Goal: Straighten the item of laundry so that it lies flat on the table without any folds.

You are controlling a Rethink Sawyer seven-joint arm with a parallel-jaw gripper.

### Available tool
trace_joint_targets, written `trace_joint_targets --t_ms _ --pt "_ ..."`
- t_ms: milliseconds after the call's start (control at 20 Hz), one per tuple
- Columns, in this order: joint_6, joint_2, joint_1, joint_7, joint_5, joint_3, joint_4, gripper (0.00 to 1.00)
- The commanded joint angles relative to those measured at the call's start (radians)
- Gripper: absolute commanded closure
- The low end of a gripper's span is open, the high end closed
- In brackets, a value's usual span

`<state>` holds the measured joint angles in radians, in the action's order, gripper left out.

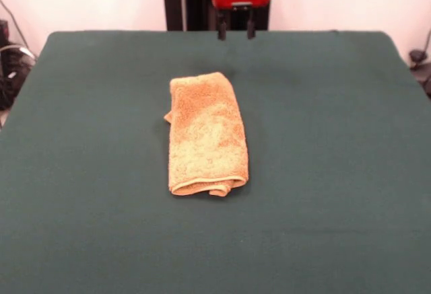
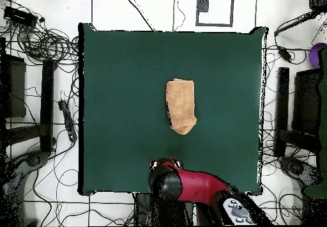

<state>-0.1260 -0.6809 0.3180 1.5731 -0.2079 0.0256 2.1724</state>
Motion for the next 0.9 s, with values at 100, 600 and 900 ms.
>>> trace_joint_targets --t_ms 100,600,900 --pt "-0.207 -0.129 0.001 0.030 0.017 0.152 -0.085 0.00" --pt "-0.320 -0.073 -0.028 0.034 -0.015 0.115 -0.220 0.00" --pt "-0.312 -0.039 -0.018 0.044 -0.025 0.107 -0.243 0.00"
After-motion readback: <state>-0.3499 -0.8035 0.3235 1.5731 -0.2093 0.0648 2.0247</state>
